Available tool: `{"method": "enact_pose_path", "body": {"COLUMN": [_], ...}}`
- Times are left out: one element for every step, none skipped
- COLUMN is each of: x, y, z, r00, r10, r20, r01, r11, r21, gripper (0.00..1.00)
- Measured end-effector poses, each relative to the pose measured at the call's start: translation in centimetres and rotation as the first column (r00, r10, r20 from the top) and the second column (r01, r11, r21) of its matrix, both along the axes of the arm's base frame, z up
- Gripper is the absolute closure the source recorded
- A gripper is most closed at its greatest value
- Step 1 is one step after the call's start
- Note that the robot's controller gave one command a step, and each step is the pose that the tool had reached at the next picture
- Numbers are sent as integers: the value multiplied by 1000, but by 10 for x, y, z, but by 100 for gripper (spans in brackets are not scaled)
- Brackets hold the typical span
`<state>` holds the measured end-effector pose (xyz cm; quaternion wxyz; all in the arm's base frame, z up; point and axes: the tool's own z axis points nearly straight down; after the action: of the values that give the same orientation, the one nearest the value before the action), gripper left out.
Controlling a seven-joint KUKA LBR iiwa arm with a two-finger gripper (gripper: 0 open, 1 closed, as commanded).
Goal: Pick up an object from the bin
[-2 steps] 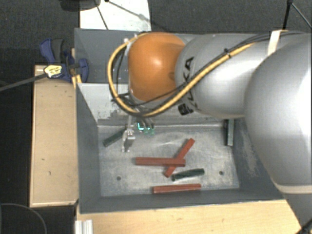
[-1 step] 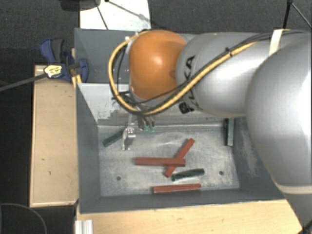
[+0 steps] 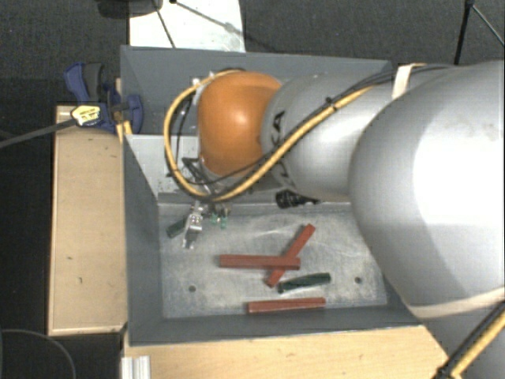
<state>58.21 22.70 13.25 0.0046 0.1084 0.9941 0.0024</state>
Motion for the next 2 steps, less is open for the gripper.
{"method": "enact_pose_path", "body": {"x": [-1, 4], "y": [1, 6], "z": [-51, -18], "r00": [999, 958], "r10": [-32, 288], "r20": [-13, -6], "r01": [32, -288], "r11": [999, 958], "r21": [-5, -3], "gripper": [0, 0]}}
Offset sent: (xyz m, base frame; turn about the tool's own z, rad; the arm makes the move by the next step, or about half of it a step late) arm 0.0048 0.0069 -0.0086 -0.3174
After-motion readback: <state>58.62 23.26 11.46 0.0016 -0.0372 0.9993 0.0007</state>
